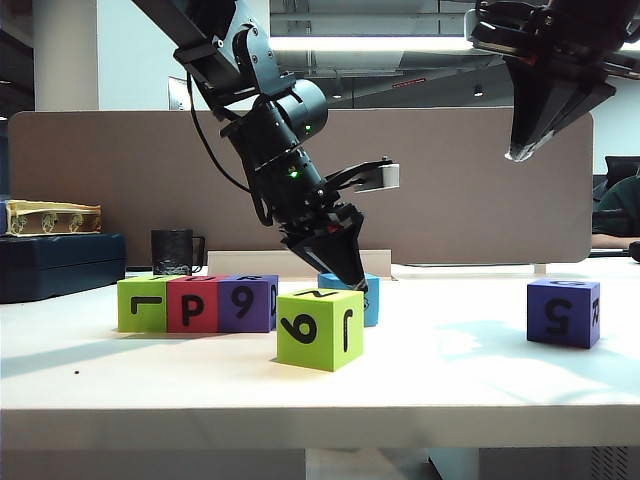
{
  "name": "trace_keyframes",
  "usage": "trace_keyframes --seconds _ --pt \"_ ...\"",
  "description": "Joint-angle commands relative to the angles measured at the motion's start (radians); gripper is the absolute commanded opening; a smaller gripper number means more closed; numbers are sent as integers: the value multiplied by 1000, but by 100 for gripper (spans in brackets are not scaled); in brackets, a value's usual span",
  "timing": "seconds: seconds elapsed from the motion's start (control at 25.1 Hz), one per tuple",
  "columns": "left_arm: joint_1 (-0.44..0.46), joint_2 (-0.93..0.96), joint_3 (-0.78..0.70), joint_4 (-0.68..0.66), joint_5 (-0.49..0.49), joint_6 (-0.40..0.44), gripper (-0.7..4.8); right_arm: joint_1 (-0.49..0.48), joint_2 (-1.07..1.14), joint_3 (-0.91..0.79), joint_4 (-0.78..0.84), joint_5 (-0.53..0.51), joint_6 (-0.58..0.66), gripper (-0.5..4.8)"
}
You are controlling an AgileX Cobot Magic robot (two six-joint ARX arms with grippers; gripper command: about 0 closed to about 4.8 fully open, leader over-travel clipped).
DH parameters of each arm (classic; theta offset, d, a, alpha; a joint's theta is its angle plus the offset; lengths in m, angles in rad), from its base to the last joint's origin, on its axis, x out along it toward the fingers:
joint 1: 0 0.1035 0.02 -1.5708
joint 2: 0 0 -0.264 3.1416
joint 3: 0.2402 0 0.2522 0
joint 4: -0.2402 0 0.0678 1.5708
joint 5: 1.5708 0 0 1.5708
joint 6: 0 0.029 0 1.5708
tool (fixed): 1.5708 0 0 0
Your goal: Select the appropriate blocks from the scattered letter blocks on the table and arrange them in a row to spell out "TURING".
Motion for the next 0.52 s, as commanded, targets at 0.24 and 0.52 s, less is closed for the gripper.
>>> trace_keyframes --seconds 0.24,0.52 --pt "-2 -17 -4 -51 95 85 236 2 -4 3 16 0 -3 -1" --pt "-2 -32 -4 -53 126 107 236 2 -4 3 16 0 -3 -1"
